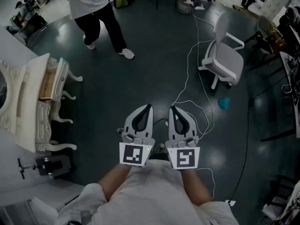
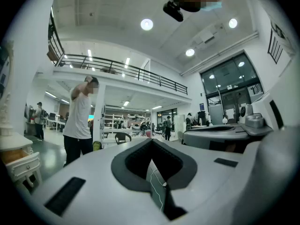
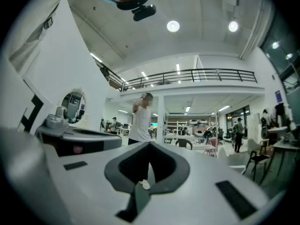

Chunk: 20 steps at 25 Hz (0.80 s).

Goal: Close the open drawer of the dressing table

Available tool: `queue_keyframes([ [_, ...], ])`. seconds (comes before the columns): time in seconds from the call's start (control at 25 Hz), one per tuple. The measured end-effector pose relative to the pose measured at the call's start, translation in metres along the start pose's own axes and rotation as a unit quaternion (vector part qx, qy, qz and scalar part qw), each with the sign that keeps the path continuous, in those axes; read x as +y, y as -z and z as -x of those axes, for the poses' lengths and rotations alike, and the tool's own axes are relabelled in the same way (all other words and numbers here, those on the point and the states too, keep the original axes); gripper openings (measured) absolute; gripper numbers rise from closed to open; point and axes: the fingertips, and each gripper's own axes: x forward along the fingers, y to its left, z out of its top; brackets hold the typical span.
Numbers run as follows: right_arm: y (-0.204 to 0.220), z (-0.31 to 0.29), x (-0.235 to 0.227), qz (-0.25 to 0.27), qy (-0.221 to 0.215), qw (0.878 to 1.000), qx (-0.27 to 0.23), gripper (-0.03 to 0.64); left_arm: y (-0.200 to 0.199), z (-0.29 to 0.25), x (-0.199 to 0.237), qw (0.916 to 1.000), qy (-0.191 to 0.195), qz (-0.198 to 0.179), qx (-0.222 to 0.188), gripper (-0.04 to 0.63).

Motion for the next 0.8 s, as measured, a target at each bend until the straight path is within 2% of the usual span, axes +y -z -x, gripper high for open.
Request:
queue_keyframes([
  [0.2,-0.002,-0.001,0.024,-0.010,-0.004,1.000,0.014,0.014,-0.003,0.016,0.012,0.9999,0.008,-0.005,0.011,0.008],
  [0.48,-0.004,-0.014,0.045,-0.011,-0.026,1.000,0.003,0.014,0.001,0.024,0.030,0.9999,-0.007,0.003,0.012,0.008],
  [0.8,-0.008,-0.045,0.071,-0.038,-0.057,0.997,-0.020,0.014,0.003,0.024,0.062,0.9996,-0.022,0.004,0.018,0.008],
])
